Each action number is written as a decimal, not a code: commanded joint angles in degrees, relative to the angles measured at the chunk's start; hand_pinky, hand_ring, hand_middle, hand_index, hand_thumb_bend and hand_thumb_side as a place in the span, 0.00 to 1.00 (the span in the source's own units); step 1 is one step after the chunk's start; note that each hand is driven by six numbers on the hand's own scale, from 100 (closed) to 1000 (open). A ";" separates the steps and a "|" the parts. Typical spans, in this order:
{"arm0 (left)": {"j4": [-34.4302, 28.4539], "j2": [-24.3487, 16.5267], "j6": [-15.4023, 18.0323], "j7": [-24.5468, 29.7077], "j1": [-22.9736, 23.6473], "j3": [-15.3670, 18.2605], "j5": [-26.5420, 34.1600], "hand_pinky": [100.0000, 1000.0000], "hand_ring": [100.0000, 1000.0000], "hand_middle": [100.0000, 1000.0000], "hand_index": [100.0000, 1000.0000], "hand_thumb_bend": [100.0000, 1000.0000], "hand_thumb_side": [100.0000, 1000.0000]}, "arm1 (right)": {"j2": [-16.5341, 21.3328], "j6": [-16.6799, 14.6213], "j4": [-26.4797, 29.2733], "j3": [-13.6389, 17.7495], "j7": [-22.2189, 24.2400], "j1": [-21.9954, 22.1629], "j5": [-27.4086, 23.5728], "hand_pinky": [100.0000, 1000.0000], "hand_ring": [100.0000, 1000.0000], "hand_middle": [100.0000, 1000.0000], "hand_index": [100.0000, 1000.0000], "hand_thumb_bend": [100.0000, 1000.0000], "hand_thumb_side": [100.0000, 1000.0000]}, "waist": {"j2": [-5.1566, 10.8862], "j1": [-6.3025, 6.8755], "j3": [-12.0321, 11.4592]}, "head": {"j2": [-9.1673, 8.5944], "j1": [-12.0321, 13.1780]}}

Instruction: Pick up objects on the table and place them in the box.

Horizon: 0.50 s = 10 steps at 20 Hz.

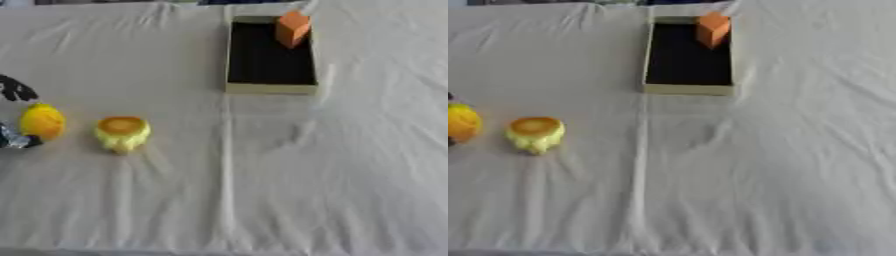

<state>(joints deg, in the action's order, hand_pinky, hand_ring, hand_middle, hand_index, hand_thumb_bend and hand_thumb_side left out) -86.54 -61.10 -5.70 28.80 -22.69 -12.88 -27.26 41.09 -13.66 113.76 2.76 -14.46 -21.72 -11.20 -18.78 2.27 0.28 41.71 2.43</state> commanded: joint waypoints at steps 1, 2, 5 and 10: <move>0.16 -1.18 -0.20 -1.19 -1.10 0.55 0.27 0.75 0.69 0.61 0.68 0.29 0.19 | 0.99 0.10 0.83 0.70 -0.06 -0.49 -0.40 0.96 0.83 0.65 0.82 0.00 0.48 | 0.86 -0.03 0.01 | -0.60 0.16; 0.13 -1.03 -0.25 -1.95 -1.16 0.60 0.79 0.74 0.67 0.60 0.67 0.26 0.16 | 0.97 0.13 0.83 0.73 -0.08 -0.41 -0.38 0.96 0.83 0.65 0.82 0.00 0.48 | 0.85 -0.04 0.02 | -0.59 0.14; -0.36 -0.75 -0.28 -4.43 -1.03 0.64 2.86 0.70 0.62 0.55 0.63 0.05 0.00 | 0.88 0.26 0.83 0.84 -0.08 -0.10 -0.26 0.96 0.83 0.65 0.82 0.00 0.48 | 0.80 -0.04 0.03 | -0.49 0.03; -2.17 -0.71 -0.27 -8.30 -0.55 0.98 6.17 0.66 0.56 0.48 0.51 0.04 0.00 | 0.65 0.58 0.83 1.07 -0.24 0.29 -0.19 0.96 0.83 0.65 0.82 0.00 0.48 | 0.86 0.08 -0.05 | -0.36 0.03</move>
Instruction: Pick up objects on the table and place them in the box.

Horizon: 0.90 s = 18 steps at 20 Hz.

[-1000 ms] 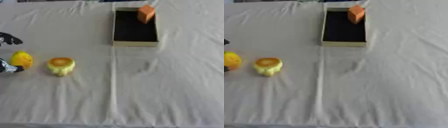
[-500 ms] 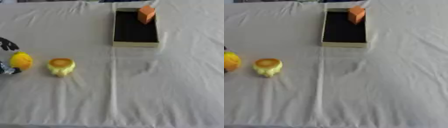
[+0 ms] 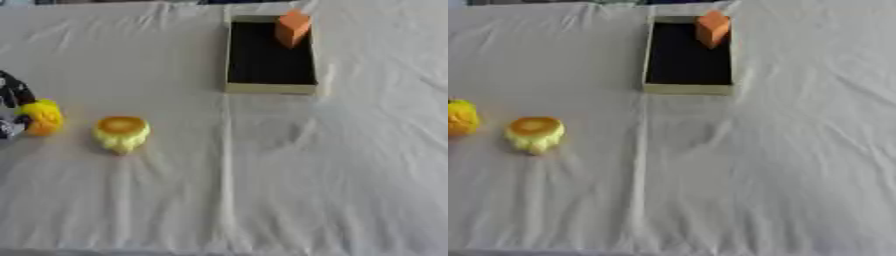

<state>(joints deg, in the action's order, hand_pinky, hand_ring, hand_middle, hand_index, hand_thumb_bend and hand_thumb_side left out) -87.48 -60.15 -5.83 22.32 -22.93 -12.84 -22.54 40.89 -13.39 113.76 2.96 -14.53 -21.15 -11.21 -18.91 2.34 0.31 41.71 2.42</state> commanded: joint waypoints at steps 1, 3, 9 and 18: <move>-1.44 -1.75 -0.39 -2.53 -0.22 0.97 1.54 0.64 0.54 0.46 0.47 0.06 0.00 | 0.83 0.34 0.83 0.91 -0.22 -0.26 -0.21 0.96 0.83 0.65 0.82 0.00 0.48 | 1.02 0.06 -0.08 | -0.34 0.02; -1.79 -1.84 -0.79 -3.71 -0.11 0.93 1.01 0.62 0.52 0.43 0.42 0.06 0.00 | 0.73 0.36 0.83 0.94 -0.29 -0.24 -0.30 0.96 0.83 0.65 0.82 0.00 0.48 | 1.08 0.10 -0.04 | -0.36 0.02; -4.16 -1.82 -0.91 -6.32 0.29 1.56 -1.01 0.56 0.47 0.36 0.29 0.07 0.00 | 0.63 0.42 0.83 1.16 -0.51 0.06 -0.47 0.96 0.83 0.65 0.82 0.00 0.48 | 1.15 0.14 0.07 | -0.42 -0.10; -15.39 -2.11 3.97 -9.74 -4.95 2.51 -6.27 0.57 0.46 0.37 0.30 0.09 0.00 | 1.19 0.06 0.83 1.11 -0.83 -0.11 -0.60 0.96 0.83 0.65 0.82 0.00 0.48 | 1.89 0.44 0.06 | -0.16 -0.85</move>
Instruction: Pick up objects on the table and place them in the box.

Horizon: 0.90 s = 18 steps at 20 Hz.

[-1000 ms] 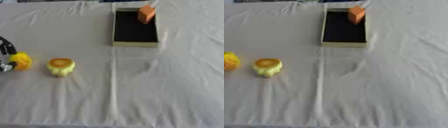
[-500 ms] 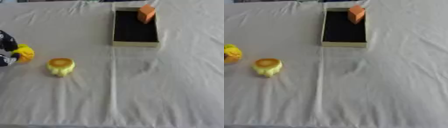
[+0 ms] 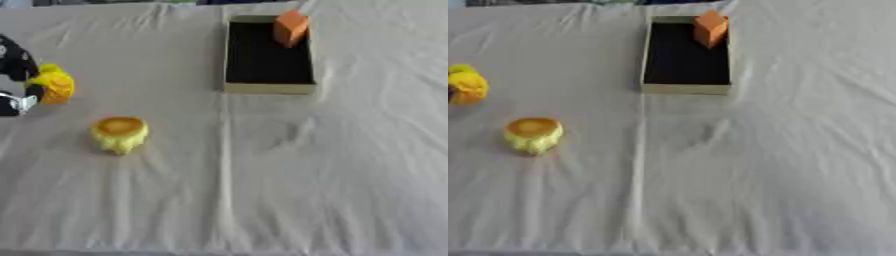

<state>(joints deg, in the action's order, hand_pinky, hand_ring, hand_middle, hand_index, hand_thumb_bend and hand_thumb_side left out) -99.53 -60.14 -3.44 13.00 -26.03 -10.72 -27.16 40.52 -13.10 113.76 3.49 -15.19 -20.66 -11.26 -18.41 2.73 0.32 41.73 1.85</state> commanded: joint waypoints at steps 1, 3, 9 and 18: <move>-4.64 -2.14 2.33 -0.05 -2.92 -0.23 -2.25 0.57 0.47 0.37 0.30 0.10 0.00 | 1.64 -0.29 0.83 0.52 -0.17 -0.69 -0.59 0.96 0.83 0.65 0.82 0.00 0.48 | 1.51 0.13 0.06 | -0.18 -0.39; -7.31 -1.84 3.55 1.28 -5.09 -1.41 -3.24 0.57 0.46 0.37 0.30 0.10 0.00 | 1.76 -0.39 0.83 0.45 -0.17 -0.80 -0.68 0.96 0.83 0.65 0.82 0.00 0.48 | 1.71 0.31 0.08 | -0.24 -0.63; -14.45 4.04 5.19 6.25 -12.95 -5.08 -5.18 0.57 0.46 0.37 0.31 0.07 0.00 | 1.58 -0.16 0.83 0.04 0.07 -1.24 -1.13 0.96 0.83 0.65 0.82 0.00 0.49 | 2.57 0.71 0.56 | -0.04 -1.06; -13.28 16.12 4.71 12.33 -25.11 -9.02 -4.39 0.57 0.46 0.36 0.32 0.00 0.00 | 1.24 -0.47 0.83 -1.20 0.74 -4.64 -2.71 0.95 0.83 0.65 0.82 0.00 0.48 | 3.14 -0.27 2.86 | 0.32 2.50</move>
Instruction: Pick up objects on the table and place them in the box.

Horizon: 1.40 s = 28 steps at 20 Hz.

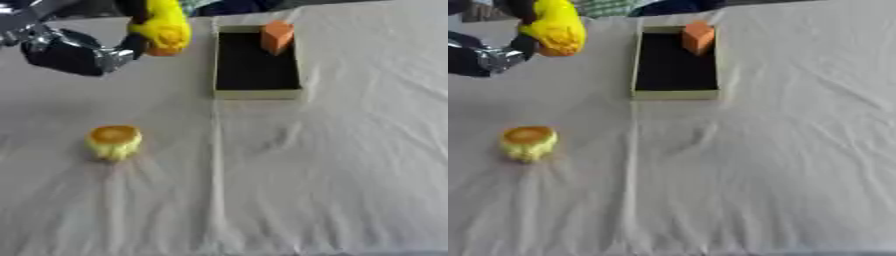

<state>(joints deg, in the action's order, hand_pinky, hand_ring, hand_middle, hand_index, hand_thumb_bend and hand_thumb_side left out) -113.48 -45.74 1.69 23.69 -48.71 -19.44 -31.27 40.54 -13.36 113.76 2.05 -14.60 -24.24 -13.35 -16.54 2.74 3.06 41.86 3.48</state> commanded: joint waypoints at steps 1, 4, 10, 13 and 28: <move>1.72 2.96 -0.68 2.38 -3.67 -0.66 -0.60 0.56 0.46 0.36 0.32 0.00 0.00 | 1.19 -0.27 0.83 0.20 0.16 -1.30 -0.71 0.95 0.83 0.65 0.82 0.00 0.48 | 1.17 -0.35 0.28 | 0.17 1.05; 5.46 6.86 -1.94 4.50 -7.57 -1.69 -1.08 0.56 0.46 0.36 0.33 0.00 0.00 | 0.93 -0.38 0.83 0.15 0.22 -1.90 -0.98 0.95 0.83 0.65 0.82 0.00 0.48 | 0.68 -0.60 0.56 | 0.10 0.94; 21.24 26.52 -3.37 4.09 -12.21 -1.99 -11.42 0.56 0.45 0.36 0.34 0.00 0.00 | 0.96 -0.40 0.83 0.86 -0.09 -1.10 -0.91 0.95 0.83 0.65 0.82 0.00 0.48 | 0.16 -0.86 -0.96 | 0.21 -1.42; 33.29 35.80 -0.36 -1.94 -13.43 -0.56 -21.71 0.55 0.45 0.36 0.35 0.00 0.00 | 0.48 -0.41 0.83 1.05 -0.22 -0.88 -0.85 0.96 0.83 0.65 0.82 0.00 0.49 | -0.21 -1.17 -1.27 | -0.21 -1.82; 49.33 42.55 2.03 -12.76 -12.87 2.57 -32.75 0.58 0.47 0.39 0.40 0.00 0.00 | -1.14 0.28 0.83 1.40 0.26 -1.07 -1.32 0.96 0.83 0.64 0.82 0.00 0.49 | -1.53 -1.18 0.11 | -0.96 -1.39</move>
<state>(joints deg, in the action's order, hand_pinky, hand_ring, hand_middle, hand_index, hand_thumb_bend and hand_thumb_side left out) -64.27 -3.39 4.15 12.04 -60.58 -17.78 -63.14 38.50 -13.26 113.76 2.59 -14.32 -24.73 -14.31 -19.10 1.85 3.10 41.69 1.95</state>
